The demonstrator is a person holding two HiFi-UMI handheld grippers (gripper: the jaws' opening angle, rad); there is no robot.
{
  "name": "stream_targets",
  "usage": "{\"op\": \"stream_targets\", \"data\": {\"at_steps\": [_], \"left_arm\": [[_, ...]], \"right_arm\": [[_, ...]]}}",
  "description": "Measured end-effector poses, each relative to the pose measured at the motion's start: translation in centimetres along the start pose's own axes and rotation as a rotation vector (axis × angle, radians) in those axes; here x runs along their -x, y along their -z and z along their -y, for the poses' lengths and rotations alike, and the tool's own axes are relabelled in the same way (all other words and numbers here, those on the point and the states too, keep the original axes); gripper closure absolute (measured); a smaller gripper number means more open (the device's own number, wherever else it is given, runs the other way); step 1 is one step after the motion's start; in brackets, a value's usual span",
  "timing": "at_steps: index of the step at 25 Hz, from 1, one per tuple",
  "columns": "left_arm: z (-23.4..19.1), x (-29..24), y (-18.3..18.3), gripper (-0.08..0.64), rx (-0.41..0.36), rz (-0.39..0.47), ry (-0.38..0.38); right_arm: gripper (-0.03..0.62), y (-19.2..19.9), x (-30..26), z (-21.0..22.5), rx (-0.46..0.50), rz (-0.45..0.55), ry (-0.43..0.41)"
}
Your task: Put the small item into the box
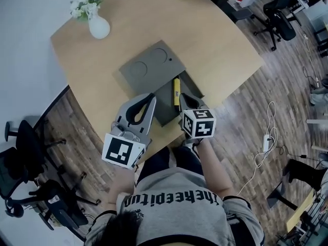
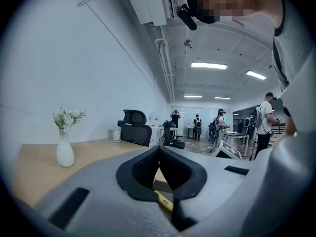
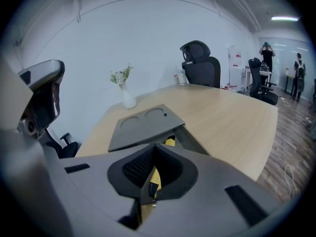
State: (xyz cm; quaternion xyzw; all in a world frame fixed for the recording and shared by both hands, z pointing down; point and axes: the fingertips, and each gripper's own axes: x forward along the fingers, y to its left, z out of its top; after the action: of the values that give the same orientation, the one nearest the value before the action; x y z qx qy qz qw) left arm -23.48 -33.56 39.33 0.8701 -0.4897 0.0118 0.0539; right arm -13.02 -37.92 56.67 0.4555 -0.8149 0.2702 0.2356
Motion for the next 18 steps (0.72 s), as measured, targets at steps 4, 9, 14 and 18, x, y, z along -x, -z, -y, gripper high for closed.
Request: {"op": "stream_targets", "data": {"at_steps": [4, 9, 14, 18], "left_arm": [[1.5, 0.8, -0.4, 0.545, -0.014, 0.003, -0.053], [3.5, 2.0, -1.0, 0.545, -0.025, 0.015, -0.116], [5.1, 2.7, -1.6, 0.545, -0.033, 0.026, -0.166], [6.3, 3.0, -2.0, 0.545, -0.035, 0.044, -0.205]], "right_arm": [[0.586, -0.5, 1.6, -0.2, 0.022, 0.035, -0.054], [0.586, -1.3, 3.8, -0.7, 0.066, 0.094, -0.123], [0.586, -2.3, 5.8, -0.9, 0.131, 0.132, -0.165], [0.586, -3.1, 7.5, -1.0, 0.160, 0.161, -0.210]]}}
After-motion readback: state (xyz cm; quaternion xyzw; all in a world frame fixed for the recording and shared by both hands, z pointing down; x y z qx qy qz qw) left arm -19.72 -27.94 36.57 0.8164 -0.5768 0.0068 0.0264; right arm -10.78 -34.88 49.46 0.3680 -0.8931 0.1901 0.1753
